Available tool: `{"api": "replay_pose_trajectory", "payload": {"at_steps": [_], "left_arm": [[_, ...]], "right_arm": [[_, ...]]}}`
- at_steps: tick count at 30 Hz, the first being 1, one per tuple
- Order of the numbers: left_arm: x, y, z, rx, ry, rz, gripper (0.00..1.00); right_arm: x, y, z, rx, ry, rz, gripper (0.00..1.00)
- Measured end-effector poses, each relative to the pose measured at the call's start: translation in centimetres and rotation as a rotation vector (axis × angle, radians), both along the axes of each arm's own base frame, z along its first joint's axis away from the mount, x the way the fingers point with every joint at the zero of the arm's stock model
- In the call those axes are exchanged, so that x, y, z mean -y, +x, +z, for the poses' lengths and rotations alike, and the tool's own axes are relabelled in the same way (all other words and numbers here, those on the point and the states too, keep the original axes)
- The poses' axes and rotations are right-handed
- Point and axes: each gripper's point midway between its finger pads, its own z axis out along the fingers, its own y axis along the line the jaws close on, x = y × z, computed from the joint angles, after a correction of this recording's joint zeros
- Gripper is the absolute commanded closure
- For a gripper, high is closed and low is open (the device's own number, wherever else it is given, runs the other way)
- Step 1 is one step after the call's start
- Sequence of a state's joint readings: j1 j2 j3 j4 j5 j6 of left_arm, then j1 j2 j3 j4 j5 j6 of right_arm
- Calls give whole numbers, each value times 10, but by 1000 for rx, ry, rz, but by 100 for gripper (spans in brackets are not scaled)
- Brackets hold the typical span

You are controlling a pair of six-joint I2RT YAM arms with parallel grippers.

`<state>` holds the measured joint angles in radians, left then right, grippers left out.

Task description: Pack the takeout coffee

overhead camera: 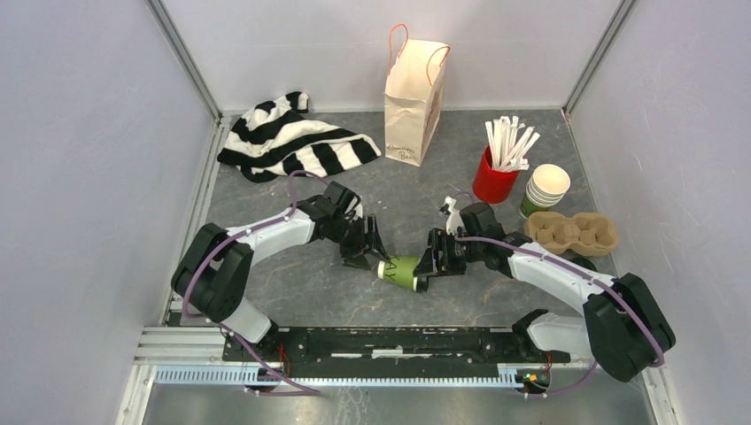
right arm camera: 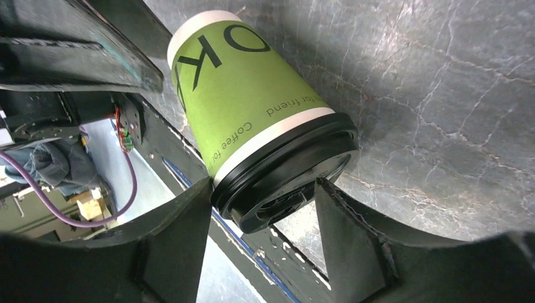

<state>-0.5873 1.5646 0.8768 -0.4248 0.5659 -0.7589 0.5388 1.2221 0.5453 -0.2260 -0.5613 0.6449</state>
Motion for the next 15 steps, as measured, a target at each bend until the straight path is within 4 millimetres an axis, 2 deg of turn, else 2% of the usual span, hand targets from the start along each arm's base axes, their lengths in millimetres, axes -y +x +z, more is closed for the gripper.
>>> {"api": "replay_pose_trajectory", "payload": {"at_steps": [8, 15], "left_arm": [[6, -6, -7, -22, -50, -16, 48], [20, -4, -6, -52, -122, -23, 52]], "right_arm": [[-4, 11, 7, 42, 21, -34, 43], [-3, 12, 8, 62, -15, -49, 43]]}}
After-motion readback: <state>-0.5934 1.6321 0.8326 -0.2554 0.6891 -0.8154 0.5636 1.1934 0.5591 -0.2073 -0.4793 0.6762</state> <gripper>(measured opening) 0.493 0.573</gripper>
